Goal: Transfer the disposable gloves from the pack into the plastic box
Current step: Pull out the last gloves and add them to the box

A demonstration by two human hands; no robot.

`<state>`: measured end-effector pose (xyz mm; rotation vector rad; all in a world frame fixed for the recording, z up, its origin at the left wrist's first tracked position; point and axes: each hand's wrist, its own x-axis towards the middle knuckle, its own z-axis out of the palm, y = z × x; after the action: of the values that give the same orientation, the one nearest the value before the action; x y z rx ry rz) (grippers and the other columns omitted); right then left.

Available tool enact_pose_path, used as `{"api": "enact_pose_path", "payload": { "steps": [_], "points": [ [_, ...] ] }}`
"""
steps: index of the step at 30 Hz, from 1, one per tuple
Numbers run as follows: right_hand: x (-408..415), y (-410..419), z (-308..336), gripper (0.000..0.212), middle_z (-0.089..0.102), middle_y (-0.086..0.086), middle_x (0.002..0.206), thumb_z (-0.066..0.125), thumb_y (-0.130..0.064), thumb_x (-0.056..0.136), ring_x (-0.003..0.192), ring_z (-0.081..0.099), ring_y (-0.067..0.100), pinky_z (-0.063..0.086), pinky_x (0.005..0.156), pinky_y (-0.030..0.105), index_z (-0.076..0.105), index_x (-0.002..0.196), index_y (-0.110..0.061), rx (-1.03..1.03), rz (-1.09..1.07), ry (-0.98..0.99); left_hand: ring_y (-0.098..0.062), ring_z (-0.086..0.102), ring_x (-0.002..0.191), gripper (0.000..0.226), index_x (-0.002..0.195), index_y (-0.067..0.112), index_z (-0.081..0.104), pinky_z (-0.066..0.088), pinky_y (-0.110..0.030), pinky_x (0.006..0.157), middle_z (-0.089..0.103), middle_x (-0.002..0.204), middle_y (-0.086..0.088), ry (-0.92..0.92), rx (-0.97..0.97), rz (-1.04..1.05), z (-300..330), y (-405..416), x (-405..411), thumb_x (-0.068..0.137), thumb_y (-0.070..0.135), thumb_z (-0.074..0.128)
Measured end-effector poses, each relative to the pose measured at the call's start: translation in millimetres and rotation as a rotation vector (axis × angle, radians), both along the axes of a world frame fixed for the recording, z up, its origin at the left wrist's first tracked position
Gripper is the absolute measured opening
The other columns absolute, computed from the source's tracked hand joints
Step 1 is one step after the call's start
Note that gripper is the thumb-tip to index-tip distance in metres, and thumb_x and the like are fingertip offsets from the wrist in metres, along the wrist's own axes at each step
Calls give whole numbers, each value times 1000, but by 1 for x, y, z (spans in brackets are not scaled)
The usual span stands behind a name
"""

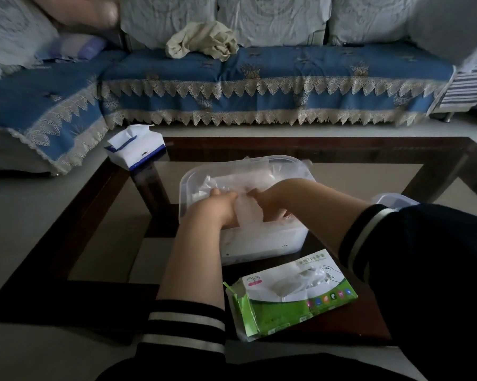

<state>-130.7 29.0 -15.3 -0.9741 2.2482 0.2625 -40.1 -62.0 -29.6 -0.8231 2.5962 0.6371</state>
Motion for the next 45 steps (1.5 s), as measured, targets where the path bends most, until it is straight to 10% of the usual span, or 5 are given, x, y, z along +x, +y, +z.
{"api": "enact_pose_path", "payload": {
  "steps": [11, 24, 28, 34, 45],
  "points": [
    [-2, 14, 5, 61, 39, 10, 146, 54, -23, 96, 122, 49, 28, 44, 93, 31, 26, 150, -18, -167, 6, -1, -24, 51, 120, 57, 145, 28, 41, 44, -32, 90, 40, 149, -5, 135, -51, -3, 12, 2, 4, 96, 0, 47],
    [59, 113, -2, 8, 66, -9, 88, 59, -21, 92, 77, 59, 3, 50, 73, 19, 63, 99, -23, -1202, -230, 216, 1, 61, 66, 15, 99, 28, 63, 52, -24, 68, 67, 80, 11, 673, 47, -88, 32, 65, 50, 101, 24, 49],
    [67, 135, -28, 11, 64, -8, 75, 66, -35, 86, 69, 58, 5, 50, 67, 30, 61, 85, -26, -983, -268, 165, -13, 66, 80, 16, 104, 27, 65, 55, -36, 77, 70, 93, 6, 482, 23, -199, 14, 86, 60, 98, 27, 51],
    [72, 138, -60, 76, 40, -12, 140, 71, -60, 71, 130, 31, 14, 29, 105, 34, 37, 138, -45, -531, -64, -5, -25, 45, 126, 66, 136, 22, 41, 43, -39, 98, 48, 137, -1, 13, -105, -340, -26, 89, 67, 82, 46, 71],
    [73, 128, -68, 13, 62, -5, 96, 67, -34, 85, 90, 56, 13, 46, 78, 31, 72, 87, -22, -738, -272, 71, -26, 29, 136, 87, 148, 35, 24, 32, -41, 107, 34, 144, -1, -42, -118, -383, -45, 85, 68, 80, 23, 77]
  ]
}}
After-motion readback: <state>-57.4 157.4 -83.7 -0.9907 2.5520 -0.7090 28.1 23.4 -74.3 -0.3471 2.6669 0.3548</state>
